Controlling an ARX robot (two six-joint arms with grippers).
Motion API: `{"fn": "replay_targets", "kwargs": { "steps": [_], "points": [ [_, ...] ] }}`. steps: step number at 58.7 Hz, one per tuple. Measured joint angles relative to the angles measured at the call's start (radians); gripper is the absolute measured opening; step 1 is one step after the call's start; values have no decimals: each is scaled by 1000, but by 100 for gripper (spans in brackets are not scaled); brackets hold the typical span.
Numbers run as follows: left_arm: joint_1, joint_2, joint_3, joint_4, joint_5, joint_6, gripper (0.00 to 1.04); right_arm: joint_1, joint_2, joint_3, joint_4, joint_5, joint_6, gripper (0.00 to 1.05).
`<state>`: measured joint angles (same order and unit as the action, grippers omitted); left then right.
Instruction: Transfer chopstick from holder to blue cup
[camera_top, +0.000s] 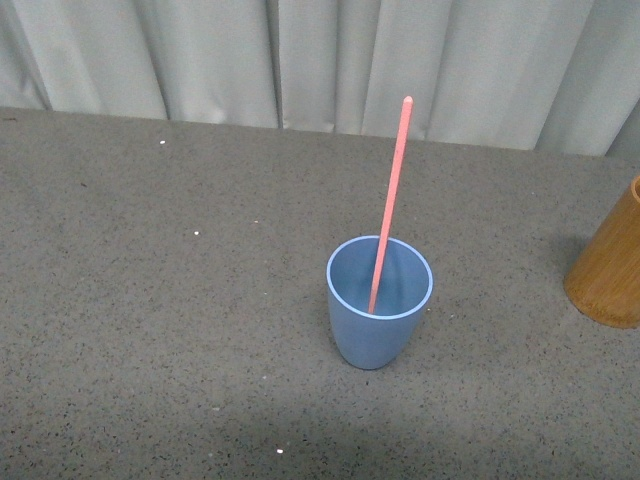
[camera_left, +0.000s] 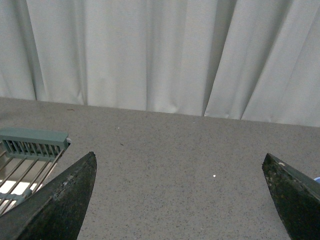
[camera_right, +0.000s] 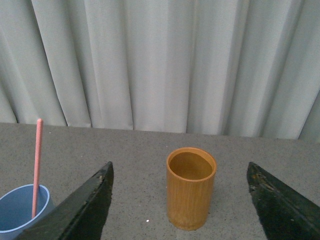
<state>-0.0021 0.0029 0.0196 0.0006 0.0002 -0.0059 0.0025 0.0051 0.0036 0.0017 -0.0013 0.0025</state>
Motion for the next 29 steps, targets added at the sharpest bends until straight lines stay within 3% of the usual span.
{"fn": "replay_targets", "kwargs": {
  "steps": [3, 29],
  "points": [
    [0, 0, 0, 0, 0, 0, 98, 0, 0, 0, 0, 0, 1, 97],
    [0, 0, 0, 0, 0, 0, 98, 0, 0, 0, 0, 0, 0, 95]
  ]
}}
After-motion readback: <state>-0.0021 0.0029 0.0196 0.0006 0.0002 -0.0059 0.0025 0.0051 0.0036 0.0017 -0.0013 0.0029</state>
